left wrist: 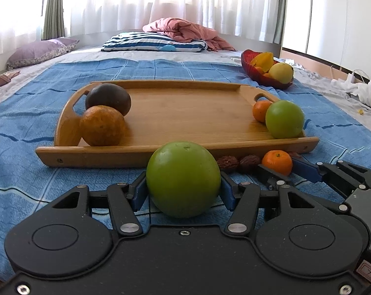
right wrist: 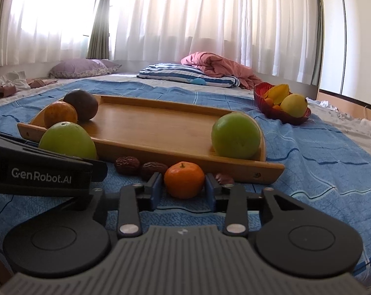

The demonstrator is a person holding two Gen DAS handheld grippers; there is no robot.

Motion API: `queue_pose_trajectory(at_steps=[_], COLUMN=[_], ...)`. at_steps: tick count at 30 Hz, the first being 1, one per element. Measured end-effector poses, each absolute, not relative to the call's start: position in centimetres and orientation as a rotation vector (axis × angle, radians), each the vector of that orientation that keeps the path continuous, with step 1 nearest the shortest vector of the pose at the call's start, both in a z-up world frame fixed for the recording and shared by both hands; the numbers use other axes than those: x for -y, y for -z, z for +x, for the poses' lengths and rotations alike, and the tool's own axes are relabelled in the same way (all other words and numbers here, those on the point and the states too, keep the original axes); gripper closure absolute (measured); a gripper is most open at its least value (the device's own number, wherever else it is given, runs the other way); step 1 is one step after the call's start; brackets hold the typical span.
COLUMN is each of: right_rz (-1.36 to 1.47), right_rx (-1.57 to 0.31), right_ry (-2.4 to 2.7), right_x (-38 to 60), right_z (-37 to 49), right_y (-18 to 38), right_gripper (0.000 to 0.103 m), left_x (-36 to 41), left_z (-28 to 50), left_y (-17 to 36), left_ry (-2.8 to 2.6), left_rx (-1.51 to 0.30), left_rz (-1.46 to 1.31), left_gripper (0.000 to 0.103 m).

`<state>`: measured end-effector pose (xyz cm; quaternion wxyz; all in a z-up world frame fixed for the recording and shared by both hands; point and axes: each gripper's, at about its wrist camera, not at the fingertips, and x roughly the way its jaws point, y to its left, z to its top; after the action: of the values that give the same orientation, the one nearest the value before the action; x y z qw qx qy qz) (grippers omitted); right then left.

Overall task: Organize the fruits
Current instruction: 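Lift the green apple with the left gripper while the right gripper approaches a tangerine, then grasp a tangerine with the right gripper while the left gripper carries the apple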

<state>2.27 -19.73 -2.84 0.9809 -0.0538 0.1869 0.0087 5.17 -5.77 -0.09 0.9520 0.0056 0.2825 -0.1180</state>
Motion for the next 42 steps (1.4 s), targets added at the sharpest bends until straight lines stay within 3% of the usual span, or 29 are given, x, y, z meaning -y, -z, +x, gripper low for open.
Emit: queue_pose_trajectory(at_steps=[19,42], right_rz=[-0.038,0.126], right_rx=[-0.327,-0.393], right_ry=[-0.025,0.000], right_x=[20.5,24.1], right_z=[2.1,8.6], right_y=[0.0,-4.6], right_gripper=[0.064,0.065], left_x=[2.7,-0.5], left_z=[5.0,12.5], left_y=[-4.2,-8.4], left_ry=[0.214,0.105], left_rx=[-0.484,-0.486], left_rz=[-0.023,-0.064], left_gripper=[0.047,0.047])
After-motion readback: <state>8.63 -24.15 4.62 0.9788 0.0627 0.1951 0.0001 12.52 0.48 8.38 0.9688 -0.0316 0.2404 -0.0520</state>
